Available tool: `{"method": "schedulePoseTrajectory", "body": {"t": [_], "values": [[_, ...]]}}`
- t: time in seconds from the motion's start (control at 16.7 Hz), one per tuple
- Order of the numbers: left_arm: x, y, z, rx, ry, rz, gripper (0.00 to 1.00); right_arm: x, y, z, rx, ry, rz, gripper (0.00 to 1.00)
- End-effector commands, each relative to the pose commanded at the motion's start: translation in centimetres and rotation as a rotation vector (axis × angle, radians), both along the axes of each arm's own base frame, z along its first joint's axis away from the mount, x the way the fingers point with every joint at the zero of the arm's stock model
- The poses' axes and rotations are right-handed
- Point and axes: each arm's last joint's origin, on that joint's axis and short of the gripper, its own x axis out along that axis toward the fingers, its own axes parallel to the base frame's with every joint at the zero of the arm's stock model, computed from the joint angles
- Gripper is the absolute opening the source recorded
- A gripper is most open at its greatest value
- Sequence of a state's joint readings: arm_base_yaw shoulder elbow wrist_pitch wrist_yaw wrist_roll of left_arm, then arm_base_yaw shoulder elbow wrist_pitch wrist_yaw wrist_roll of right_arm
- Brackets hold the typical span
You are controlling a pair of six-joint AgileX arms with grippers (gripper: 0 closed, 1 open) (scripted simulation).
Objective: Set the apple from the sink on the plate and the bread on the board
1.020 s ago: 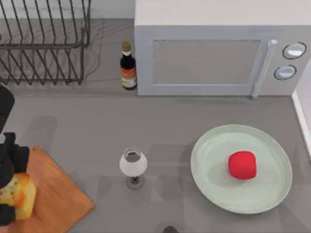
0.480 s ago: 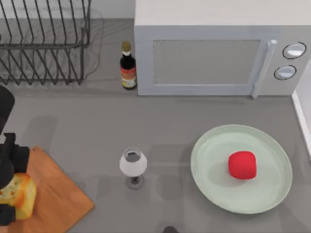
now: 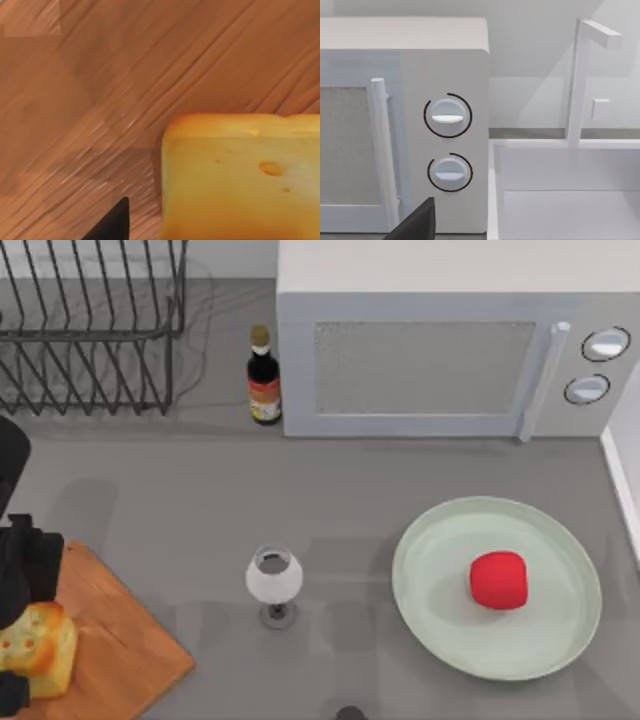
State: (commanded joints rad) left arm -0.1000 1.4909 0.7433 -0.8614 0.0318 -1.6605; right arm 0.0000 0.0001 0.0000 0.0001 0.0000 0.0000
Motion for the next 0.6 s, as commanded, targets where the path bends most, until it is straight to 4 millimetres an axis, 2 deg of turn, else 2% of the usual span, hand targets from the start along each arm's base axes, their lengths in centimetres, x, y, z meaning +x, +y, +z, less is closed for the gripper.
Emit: {"method": "schedulePoseTrajectory", "body": {"t": [0.42,0.6], "values": [[0.01,0.00,0.03,0.000,-0.002,0.000,1.00,0.00,0.00,0.00,0.000,0.000,0.000,1.00],[-0.35,0.05,0.68,-0.005,-0.074,-0.051,1.00,0.00,0.00,0.00,0.000,0.000,0.000,1.00]]}}
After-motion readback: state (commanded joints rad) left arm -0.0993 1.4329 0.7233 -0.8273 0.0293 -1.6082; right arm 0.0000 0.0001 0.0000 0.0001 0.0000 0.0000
